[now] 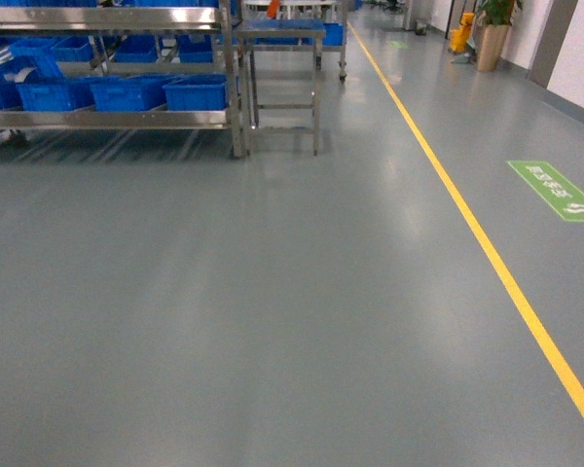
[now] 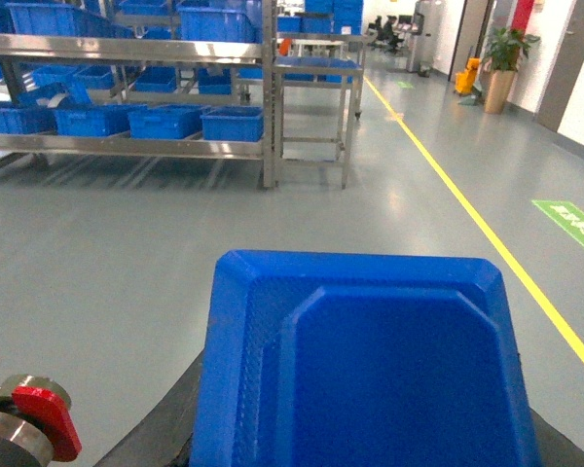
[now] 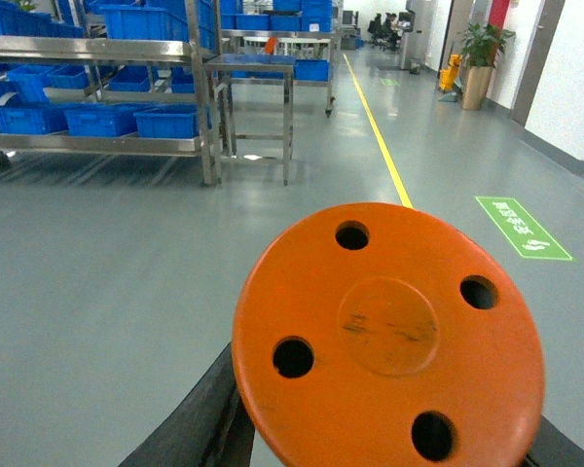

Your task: Sort blue parts and orange caps into right shelf containers

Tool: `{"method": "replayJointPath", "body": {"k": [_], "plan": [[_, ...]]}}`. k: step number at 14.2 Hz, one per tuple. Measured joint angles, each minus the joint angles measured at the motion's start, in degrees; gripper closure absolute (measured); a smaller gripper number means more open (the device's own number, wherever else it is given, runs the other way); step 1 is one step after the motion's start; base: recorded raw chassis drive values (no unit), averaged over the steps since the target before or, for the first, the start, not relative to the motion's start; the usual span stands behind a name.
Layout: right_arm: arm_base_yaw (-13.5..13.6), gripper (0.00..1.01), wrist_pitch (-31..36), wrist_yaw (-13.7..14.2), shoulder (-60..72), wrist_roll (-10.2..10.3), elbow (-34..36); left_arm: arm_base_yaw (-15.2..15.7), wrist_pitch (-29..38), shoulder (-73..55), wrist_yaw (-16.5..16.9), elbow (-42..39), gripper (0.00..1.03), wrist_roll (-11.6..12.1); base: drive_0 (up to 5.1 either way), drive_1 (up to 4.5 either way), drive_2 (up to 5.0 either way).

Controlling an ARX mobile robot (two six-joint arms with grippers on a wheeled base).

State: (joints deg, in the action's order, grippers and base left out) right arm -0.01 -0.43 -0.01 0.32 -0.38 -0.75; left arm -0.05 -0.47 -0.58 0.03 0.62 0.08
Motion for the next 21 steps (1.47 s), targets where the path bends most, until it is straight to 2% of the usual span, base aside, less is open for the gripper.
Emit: {"method": "replayJointPath", "body": {"k": [21], "plan": [[0.0, 0.58, 0.11, 0.0, 0.0, 0.0, 0.0, 0.0, 0.04, 0.0, -0.04, -0.02, 0.6, -0.02, 0.0, 4.34, -4.3]]}}
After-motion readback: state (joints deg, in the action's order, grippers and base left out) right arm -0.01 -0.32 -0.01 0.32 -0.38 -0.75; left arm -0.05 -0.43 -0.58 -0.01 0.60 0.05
